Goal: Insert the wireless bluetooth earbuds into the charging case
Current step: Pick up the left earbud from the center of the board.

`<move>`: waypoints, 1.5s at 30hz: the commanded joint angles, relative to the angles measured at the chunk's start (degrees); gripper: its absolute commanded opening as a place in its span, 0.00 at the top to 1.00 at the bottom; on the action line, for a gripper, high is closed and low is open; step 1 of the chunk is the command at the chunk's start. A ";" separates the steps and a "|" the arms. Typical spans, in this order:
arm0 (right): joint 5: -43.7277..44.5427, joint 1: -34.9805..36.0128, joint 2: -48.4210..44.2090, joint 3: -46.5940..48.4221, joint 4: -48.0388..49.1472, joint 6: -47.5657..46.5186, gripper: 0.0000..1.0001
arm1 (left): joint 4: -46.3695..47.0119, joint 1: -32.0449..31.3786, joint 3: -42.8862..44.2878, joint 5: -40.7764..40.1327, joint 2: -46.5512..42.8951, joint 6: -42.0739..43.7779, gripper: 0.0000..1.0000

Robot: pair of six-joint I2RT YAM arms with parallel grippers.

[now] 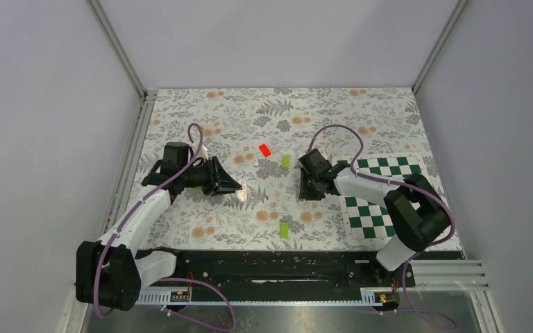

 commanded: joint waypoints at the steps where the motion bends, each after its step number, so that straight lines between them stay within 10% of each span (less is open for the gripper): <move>1: 0.22 0.52 0.56 2.08 -1.28 -0.02 0.66 | 2.88 0.07 -0.30 1.76 -1.49 0.87 1.00; 15: -2.33 0.48 -0.98 -0.44 2.14 2.95 0.62 | 2.99 0.07 -0.62 1.81 -1.44 0.87 1.00; 31: -1.61 0.46 -2.14 -0.71 1.13 2.91 1.00 | 2.98 0.09 -0.83 1.87 -1.67 0.95 1.00; 45: -7.10 1.03 -21.37 -1.72 2.17 -3.76 1.00 | 4.75 -0.98 1.09 5.62 -4.01 2.09 1.00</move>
